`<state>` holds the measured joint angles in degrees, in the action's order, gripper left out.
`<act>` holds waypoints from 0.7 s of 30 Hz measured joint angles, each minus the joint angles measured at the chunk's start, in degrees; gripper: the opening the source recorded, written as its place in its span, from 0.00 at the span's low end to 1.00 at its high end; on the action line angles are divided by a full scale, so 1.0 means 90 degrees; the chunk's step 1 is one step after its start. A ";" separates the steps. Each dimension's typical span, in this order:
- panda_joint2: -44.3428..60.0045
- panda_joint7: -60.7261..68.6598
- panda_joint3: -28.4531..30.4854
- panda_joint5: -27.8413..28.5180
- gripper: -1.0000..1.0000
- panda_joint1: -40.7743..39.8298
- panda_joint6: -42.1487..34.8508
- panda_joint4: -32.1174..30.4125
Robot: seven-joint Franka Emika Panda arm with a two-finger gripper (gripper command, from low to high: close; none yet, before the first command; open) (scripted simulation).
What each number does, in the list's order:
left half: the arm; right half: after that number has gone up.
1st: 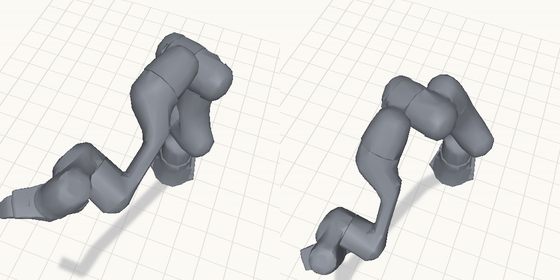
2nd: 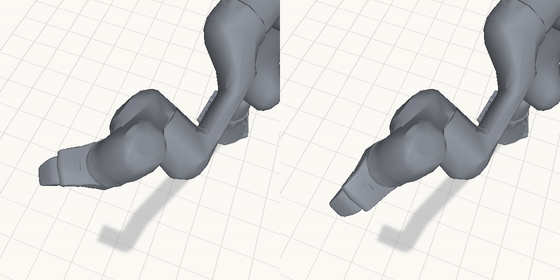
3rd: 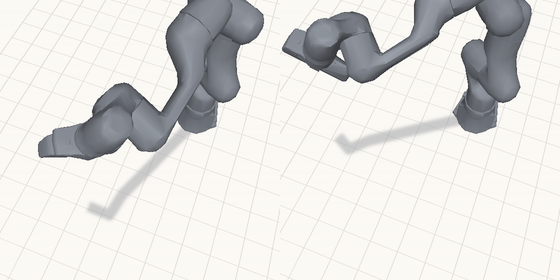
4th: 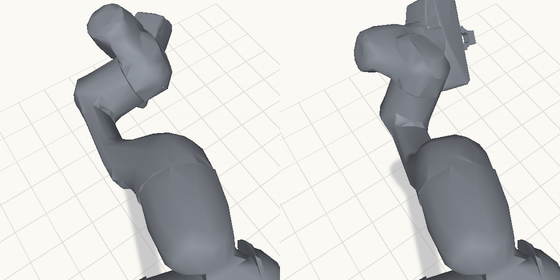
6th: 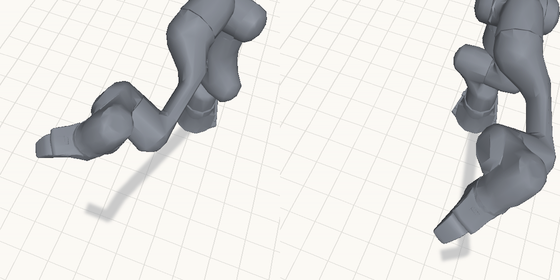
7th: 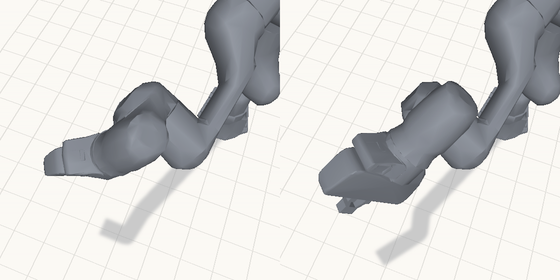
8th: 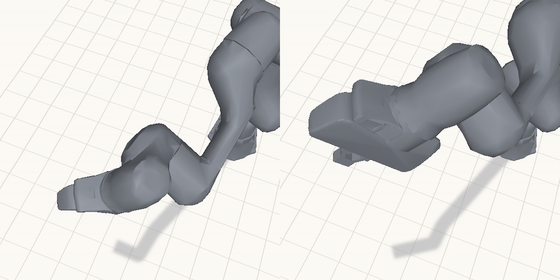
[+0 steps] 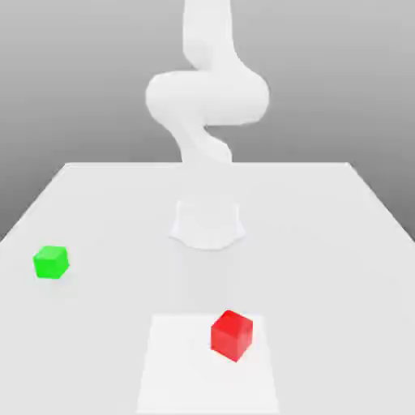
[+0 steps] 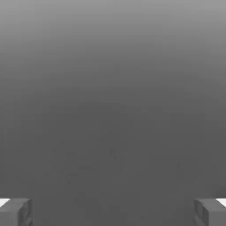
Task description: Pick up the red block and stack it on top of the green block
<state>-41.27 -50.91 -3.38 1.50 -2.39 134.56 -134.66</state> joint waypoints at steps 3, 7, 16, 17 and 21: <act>0.0732 -0.0786 -0.0465 0.0231 0.50 -0.0345 0.0422 -0.0429; 0.1682 -0.1751 -0.0955 0.0482 0.50 -0.0749 0.0956 -0.0975; 0.3772 -0.3639 -0.1422 0.0615 0.50 -0.1111 0.2205 -0.2225; 0.3969 -0.3756 -0.1441 0.0506 0.50 -0.1095 0.2347 -0.2363; 0.4604 -0.3963 -0.1513 -0.0030 0.50 -0.0920 0.2850 -0.2748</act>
<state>0.16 -86.58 -17.00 1.23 -10.67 160.22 -159.39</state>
